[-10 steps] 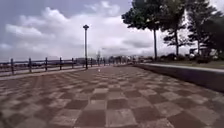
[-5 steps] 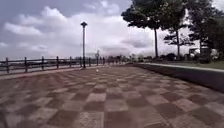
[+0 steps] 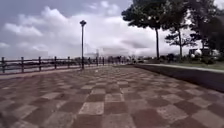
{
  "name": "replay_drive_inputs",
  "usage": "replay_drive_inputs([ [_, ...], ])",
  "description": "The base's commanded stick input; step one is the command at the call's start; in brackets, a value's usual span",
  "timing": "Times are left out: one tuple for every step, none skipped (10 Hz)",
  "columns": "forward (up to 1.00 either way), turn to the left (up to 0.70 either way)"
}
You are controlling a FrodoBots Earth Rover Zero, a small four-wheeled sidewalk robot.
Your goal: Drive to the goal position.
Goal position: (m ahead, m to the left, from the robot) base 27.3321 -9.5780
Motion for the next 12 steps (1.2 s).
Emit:
replay_drive_inputs([
  [0.85,0.0],
  [0.85,0.0],
  [0.85,0.0],
  [0.85,0.0],
  [0.85,0.0],
  [0.85,0.0],
  [0.85,0.0],
  [0.85,0.0],
  [0.85,0.0],
  [0.85,0.0],
  [0.85,0.0],
  [0.85,0.0],
])
